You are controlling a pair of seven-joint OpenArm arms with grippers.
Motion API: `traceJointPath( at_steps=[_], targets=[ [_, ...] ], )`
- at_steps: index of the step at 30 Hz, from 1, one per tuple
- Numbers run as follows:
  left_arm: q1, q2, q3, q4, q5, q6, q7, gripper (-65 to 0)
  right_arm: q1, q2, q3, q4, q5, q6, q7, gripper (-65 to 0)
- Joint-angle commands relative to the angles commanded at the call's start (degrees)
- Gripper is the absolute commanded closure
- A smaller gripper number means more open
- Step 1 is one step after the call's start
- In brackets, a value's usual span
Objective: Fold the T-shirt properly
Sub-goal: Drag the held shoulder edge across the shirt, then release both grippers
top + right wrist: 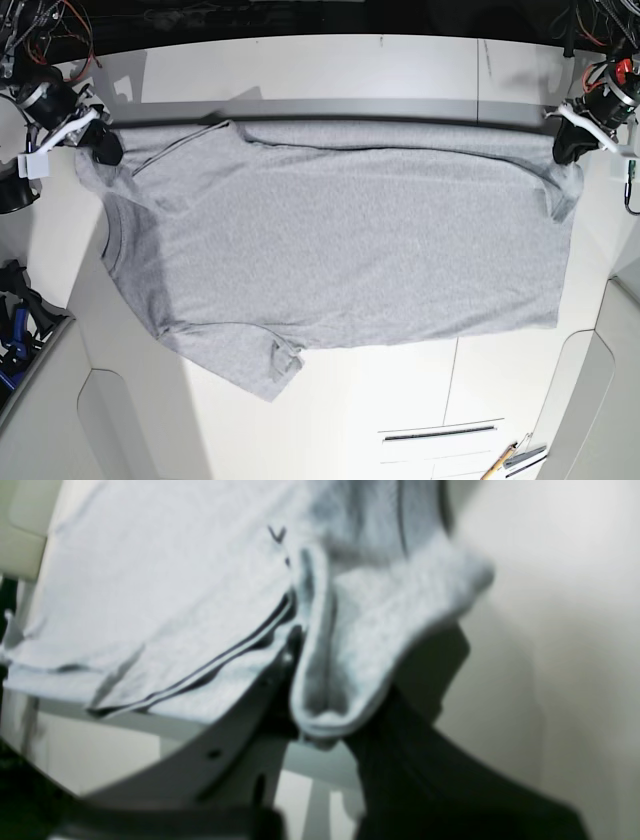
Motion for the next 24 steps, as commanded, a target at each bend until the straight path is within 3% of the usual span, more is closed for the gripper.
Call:
traceJointPath(
  at_steps=[8,15,21,22,24],
  targets=[
    [5.09,2.12,-3.48,1.2,-4.96,-3.8,2.78,0.0,-5.18,0.02,0.09,0.92,0.22,0.02,-0.28,0.0],
    [5.55,3.04,-3.48,1.2,-5.57,-4.52,5.53,0.0,-7.56,0.02,2.25,0.92,3.78,0.17,-2.47,0.0],
    [5.7,3.06,-3.48,1.2,-6.73,-4.52,5.27,0.0,-7.91,-0.02,4.13,0.92,4.46,0.15,-2.27,0.0],
    [5.7,3.06,-3.48,1.2,-6.88,-4.52,5.05,-0.7,-7.89,0.0,4.13,0.92,4.46,0.15,-2.29,0.0],
    [5.7,3.06,-3.48,1.2,-6.82,-4.52,4.57,-8.1,-7.89,-0.02,4.13,0.92,3.54,0.15,-2.19,0.0]
  ],
)
